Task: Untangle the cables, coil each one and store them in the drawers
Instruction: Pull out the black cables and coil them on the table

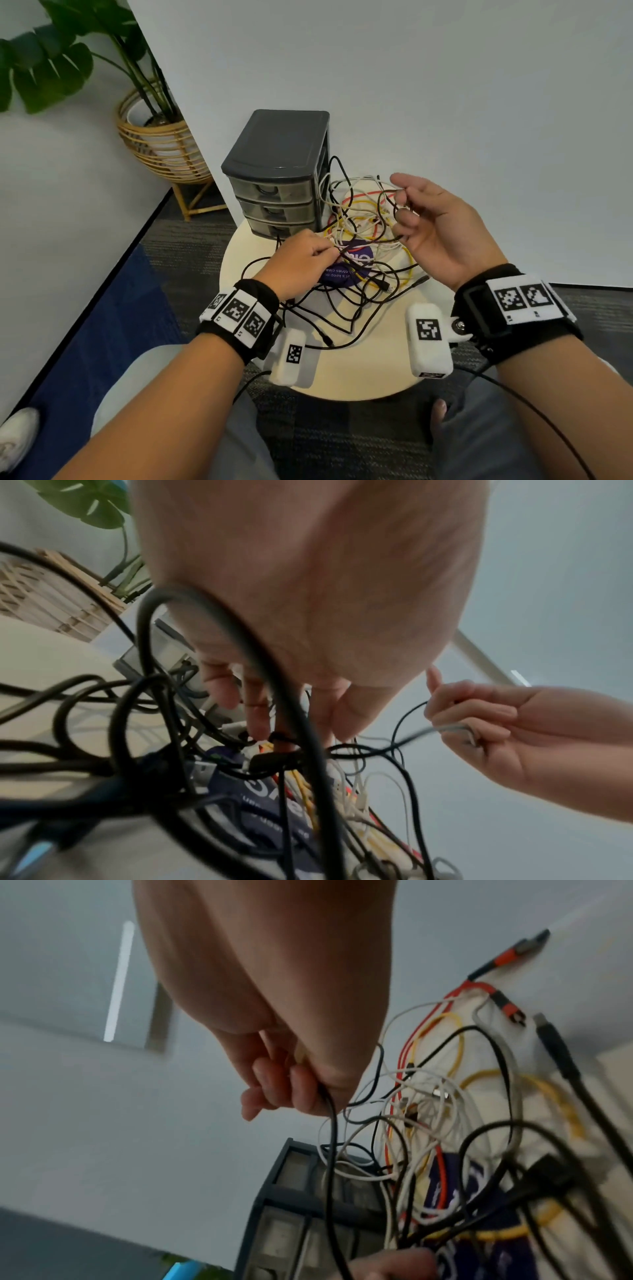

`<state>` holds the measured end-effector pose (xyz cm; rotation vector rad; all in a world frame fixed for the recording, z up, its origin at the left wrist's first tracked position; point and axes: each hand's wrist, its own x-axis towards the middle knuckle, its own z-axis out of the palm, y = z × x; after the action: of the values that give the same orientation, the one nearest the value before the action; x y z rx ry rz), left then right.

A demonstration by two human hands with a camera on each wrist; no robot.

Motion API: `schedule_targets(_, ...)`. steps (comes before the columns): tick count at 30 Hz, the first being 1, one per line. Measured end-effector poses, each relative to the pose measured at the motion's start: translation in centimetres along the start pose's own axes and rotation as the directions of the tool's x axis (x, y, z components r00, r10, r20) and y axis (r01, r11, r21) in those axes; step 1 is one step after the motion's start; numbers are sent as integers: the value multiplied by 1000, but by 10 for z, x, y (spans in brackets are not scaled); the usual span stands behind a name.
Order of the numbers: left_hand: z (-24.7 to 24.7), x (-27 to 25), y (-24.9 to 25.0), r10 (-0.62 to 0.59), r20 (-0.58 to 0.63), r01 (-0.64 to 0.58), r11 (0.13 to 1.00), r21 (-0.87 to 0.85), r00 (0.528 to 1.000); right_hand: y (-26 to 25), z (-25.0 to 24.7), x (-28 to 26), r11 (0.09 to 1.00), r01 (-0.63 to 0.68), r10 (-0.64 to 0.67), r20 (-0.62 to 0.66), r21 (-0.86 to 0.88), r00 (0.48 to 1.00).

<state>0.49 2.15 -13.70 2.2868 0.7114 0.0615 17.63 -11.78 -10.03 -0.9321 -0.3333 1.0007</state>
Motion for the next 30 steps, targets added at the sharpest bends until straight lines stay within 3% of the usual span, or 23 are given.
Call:
schedule_targets(3, 9, 3, -3, -24, 27, 19, 985, 172, 999, 4, -2, -1, 965, 13, -13, 3, -264, 1000)
schedule_targets(5, 12, 4, -2, -19, 1, 18, 978, 207, 1000, 6, -3, -3, 883, 33, -45, -16, -468, 999)
schedule_targets(9, 7, 3, -3, 52, -128, -28, 982, 184, 990, 16, -2, -4, 543, 57, -182, -51, -838, 982)
schedule_targets(13, 2, -1, -3, 154, -226, -119, 980, 158, 962, 29, 0, -5, 287, 159, -205, 102, -945, 973)
schedule_targets(16, -4, -6, 0, 298, -347, -272, 955, 121, 889, 39, 5, -5, 149, 273, -118, 257, -950, 959)
schedule_targets(19, -9, -11, 3, 363, -393, -380, 924, 39, 845, 44, 11, -6, 63, 357, -152, 345, -932, 926)
schedule_targets(21, -11, -13, 6, 319, -381, -378, 922, -88, 868, 44, 16, -5, 82, 390, -205, 367, -917, 907)
schedule_targets(23, -13, -14, 4, 261, -313, -329, 925, -189, 913, 42, 20, -4, 168, 422, -232, 380, -891, 895)
schedule_targets(25, -12, -11, -2, 256, -194, -287, 945, -156, 947, 39, 25, -4, 261, 450, -270, 383, -854, 883)
schedule_targets(27, -9, -11, -7, 247, -112, -258, 962, -95, 963, 33, 28, -4, 384, 446, -310, 342, -809, 887)
schedule_targets(30, -9, -11, -10, 206, -97, -214, 974, -75, 974, 23, 27, -2, 640, 405, -355, 216, -653, 910)
